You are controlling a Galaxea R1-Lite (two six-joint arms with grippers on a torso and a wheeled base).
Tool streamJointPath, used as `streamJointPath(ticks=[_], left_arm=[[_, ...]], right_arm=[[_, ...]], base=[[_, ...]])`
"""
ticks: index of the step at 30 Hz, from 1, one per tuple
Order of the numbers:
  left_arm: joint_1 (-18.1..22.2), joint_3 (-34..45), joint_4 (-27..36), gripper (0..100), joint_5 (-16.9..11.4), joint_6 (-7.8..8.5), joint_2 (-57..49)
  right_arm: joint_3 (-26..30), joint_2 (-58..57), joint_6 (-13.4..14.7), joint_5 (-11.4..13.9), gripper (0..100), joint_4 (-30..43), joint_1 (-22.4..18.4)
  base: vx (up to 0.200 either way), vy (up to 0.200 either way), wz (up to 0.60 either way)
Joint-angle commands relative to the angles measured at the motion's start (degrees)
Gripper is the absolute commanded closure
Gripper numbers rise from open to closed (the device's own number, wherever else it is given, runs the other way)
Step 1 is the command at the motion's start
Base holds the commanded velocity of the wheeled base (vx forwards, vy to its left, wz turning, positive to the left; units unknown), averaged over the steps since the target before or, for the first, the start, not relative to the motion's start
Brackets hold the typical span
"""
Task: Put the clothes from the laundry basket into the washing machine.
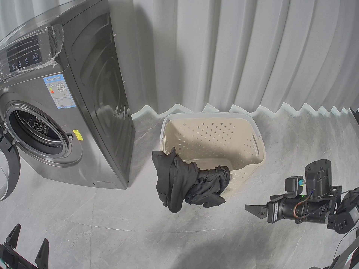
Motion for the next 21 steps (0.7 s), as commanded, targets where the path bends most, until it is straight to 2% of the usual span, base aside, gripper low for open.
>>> streamJointPath(ticks=[1,6,8,15,18,21], left_arm=[[0.0,0.92,0.02,0,-0.02,-0.01,-0.93],[0.0,0.92,0.02,0,-0.02,-0.01,-0.93],[0.0,0.92,0.02,0,0.07,-0.28,-0.93],[0.0,0.92,0.02,0,0.33,-0.37,-0.93],[0.0,0.92,0.02,0,0.33,-0.37,-0.93],[0.0,0.92,0.02,0,0.42,-0.37,-0.93]], right_arm=[[-1.56,3.56,0.03,-0.19,0,-0.03,1.21],[-5.43,9.45,0.91,-1.33,0,-0.12,2.08],[-8.07,13.94,2.31,-2.47,0,-0.73,2.96],[-15.01,23.34,2.93,-2.65,0,-5.04,3.23],[-18.17,25.8,5.48,-2.73,0,-4.6,3.14],[-21.43,28.17,6.71,-2.73,0,-4.34,2.7]], base=[[0.0,0.0,0.0],[0.0,0.0,0.0],[0.0,0.0,0.0],[0.0,0.0,0.0],[0.0,0.0,0.0],[0.0,0.0,0.0]])
